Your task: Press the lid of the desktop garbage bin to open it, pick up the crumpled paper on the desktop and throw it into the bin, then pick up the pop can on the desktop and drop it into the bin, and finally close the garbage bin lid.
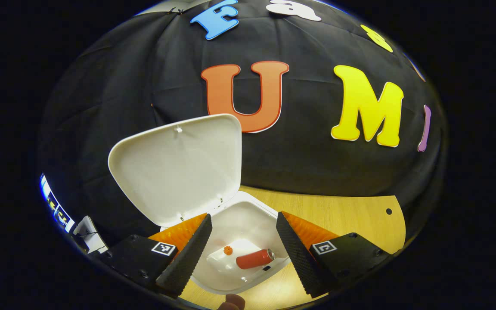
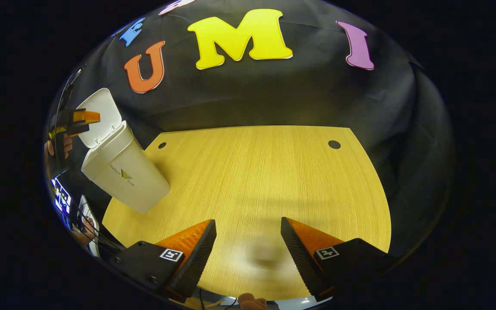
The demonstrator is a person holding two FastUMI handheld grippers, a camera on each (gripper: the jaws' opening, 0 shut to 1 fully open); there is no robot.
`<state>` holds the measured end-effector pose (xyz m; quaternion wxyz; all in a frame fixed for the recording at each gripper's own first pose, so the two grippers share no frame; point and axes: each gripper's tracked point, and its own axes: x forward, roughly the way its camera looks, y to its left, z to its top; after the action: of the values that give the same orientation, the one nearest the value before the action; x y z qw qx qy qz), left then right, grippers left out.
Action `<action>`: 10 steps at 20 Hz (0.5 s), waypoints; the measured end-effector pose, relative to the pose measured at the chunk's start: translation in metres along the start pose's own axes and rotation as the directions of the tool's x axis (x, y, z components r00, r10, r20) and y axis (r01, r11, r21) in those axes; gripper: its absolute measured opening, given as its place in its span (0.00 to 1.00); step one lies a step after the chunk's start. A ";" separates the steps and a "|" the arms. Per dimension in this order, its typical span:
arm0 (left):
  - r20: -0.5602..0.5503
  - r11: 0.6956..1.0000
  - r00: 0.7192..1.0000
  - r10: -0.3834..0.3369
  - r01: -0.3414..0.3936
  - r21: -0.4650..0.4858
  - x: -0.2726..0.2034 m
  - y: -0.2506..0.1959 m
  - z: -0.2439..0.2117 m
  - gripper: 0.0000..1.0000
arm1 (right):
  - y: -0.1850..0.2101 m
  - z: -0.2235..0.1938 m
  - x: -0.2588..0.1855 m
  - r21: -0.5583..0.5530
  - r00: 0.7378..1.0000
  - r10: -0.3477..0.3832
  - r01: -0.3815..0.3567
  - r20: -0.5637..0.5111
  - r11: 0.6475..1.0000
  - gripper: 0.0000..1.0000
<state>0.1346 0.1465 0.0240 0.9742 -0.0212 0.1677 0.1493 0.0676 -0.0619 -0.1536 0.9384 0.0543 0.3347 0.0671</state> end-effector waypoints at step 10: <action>0.145 0.991 0.981 0.132 -0.127 -0.046 -0.017 0.028 0.113 0.97 | -0.023 0.007 -0.006 0.032 1.000 -0.008 0.007 0.015 0.999 0.93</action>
<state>0.1470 0.1783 0.1370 0.9716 -0.0171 0.0933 0.2167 0.0693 -0.0858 -0.1481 0.9402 0.0684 0.3286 0.0578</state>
